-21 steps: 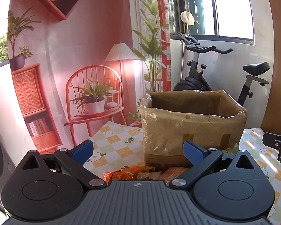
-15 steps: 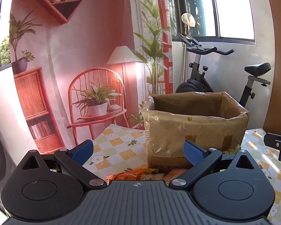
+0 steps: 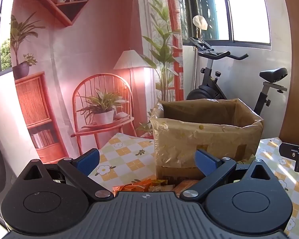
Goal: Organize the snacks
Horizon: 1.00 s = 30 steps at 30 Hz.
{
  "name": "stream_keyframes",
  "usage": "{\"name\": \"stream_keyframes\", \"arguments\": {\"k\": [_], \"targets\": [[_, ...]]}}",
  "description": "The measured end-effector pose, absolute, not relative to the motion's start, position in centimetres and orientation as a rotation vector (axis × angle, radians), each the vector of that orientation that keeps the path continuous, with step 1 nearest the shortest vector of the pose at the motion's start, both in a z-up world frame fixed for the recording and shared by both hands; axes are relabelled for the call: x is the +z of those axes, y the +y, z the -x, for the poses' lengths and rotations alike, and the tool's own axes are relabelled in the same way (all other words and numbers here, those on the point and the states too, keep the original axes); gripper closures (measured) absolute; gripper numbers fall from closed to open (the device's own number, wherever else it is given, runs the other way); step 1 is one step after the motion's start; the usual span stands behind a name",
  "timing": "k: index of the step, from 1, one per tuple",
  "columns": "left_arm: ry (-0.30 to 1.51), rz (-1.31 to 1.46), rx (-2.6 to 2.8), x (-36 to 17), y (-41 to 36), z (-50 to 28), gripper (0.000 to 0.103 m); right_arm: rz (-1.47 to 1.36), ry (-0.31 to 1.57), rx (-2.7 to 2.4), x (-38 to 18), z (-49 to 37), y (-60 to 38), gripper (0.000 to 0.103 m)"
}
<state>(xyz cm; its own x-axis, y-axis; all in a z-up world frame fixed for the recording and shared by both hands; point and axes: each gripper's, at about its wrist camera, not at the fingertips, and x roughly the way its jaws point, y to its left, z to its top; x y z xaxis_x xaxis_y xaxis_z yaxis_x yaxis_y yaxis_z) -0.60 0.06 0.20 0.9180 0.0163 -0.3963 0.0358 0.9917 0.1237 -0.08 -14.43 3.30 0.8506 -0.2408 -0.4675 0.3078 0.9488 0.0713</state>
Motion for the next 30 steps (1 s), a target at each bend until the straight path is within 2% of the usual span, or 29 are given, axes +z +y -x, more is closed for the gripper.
{"name": "stream_keyframes", "arguments": {"k": [30], "targets": [[0.411,-0.111,-0.019,0.23,-0.04,0.58,0.001,-0.153,0.474,-0.289,3.34,0.58,-14.57,0.0]]}}
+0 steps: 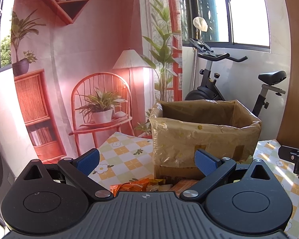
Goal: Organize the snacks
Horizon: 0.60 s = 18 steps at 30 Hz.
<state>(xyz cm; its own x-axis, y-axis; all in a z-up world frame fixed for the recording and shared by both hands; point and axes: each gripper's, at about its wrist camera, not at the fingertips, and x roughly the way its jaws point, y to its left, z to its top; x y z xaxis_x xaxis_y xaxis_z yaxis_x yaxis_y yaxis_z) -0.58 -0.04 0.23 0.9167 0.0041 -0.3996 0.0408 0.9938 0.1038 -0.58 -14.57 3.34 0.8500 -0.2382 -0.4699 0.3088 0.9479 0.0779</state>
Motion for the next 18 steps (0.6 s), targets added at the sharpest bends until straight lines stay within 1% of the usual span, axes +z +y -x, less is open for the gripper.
{"name": "stream_keyframes", "arguments": {"k": [18], "targets": [[0.412,-0.107,-0.017,0.16,0.05,0.57,0.001,-0.155,0.474,-0.287,2.86,0.42,-14.37,0.0]]}}
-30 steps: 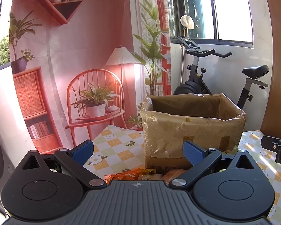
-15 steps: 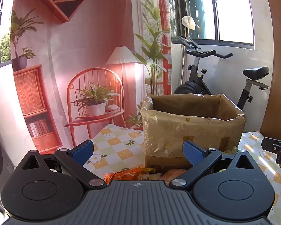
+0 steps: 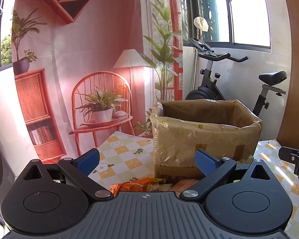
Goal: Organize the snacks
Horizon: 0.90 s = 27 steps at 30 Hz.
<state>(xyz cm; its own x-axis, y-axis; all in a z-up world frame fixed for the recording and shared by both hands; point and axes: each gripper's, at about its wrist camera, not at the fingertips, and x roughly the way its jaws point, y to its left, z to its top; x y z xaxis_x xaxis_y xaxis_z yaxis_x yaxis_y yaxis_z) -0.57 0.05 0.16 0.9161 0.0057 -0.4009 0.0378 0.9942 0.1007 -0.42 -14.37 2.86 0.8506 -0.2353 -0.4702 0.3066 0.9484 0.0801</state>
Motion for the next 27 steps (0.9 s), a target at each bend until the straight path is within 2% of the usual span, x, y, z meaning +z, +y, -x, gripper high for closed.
{"name": "stream_keyframes", "arguments": {"k": [27], "targets": [[0.418,-0.095,-0.028,-0.07,0.17,0.52,0.001,-0.158,0.477,-0.283,2.3,0.72,-14.1,0.0]]}}
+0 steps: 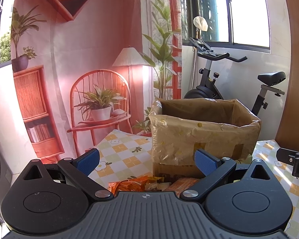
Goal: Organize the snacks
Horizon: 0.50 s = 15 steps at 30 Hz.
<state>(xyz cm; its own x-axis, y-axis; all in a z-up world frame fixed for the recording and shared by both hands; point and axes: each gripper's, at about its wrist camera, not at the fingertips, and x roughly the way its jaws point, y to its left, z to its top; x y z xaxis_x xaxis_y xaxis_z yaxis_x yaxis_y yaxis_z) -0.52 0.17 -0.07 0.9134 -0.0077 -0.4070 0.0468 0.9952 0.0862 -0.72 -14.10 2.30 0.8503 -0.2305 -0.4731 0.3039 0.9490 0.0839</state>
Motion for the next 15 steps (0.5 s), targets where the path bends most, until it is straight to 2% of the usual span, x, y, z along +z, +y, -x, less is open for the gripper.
{"name": "stream_keyframes", "arguments": {"k": [15], "targets": [[0.449,-0.083,-0.05,-0.9,2.0,-0.9,0.001,-0.162,0.49,-0.266,1.2,0.2,-14.2,0.0]]}}
